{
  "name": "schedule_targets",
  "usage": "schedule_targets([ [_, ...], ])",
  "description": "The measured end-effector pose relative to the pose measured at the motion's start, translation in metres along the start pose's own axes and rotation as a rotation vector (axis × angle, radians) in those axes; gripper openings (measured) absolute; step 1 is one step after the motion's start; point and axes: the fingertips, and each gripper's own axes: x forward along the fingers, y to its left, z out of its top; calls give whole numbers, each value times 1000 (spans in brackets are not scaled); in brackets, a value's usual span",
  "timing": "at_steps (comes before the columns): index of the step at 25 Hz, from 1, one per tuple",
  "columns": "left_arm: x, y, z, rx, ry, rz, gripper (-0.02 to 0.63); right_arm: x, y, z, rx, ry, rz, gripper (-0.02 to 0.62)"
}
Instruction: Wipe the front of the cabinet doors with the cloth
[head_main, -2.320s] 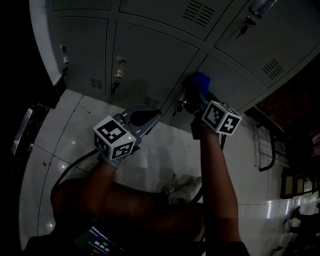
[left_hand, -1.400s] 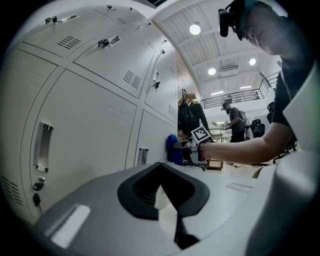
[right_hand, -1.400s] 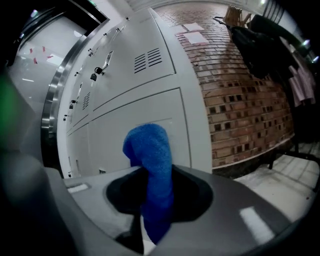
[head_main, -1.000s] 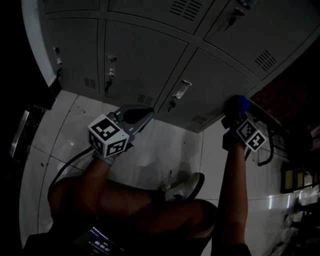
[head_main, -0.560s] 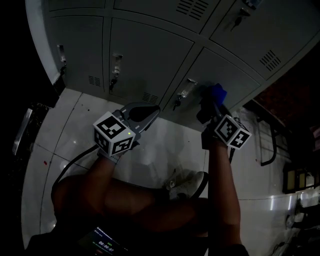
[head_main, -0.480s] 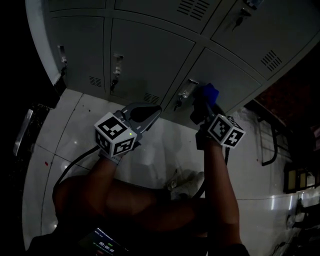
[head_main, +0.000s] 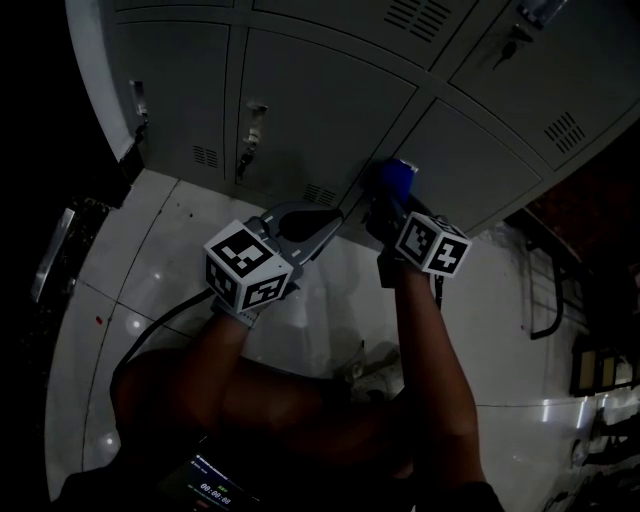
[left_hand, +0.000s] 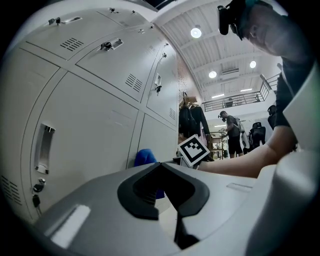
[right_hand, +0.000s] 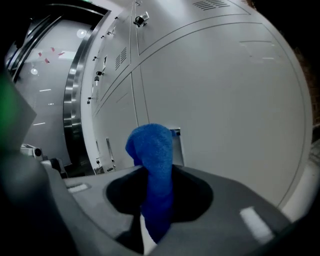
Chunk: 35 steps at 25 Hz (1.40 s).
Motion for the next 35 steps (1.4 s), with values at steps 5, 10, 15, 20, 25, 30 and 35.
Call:
schedule_targets([
  [5, 1, 0, -1, 0, 1, -2, 3, 2, -16, 4, 37, -9, -31, 101],
  [10, 1, -1, -2, 4, 4, -2, 3, -9, -35, 9, 38, -12, -56, 101],
  [15, 1, -1, -3, 5, 6, -6, 3, -27, -59, 13, 59, -25, -95, 101],
  [20, 2, -2, -4, 3, 11, -5, 3, -52, -96, 13, 71, -25, -161, 101],
  [25, 2, -3, -6, 8, 20, -9, 3, -81, -139, 12, 102, -42, -238, 101],
  [30, 3, -4, -8, 10, 27, -9, 3, -112, -184, 8, 155, -69, -331, 101],
  [35, 5, -4, -10, 10, 33, -10, 3, -131, -212, 4, 197, -98, -373, 101],
])
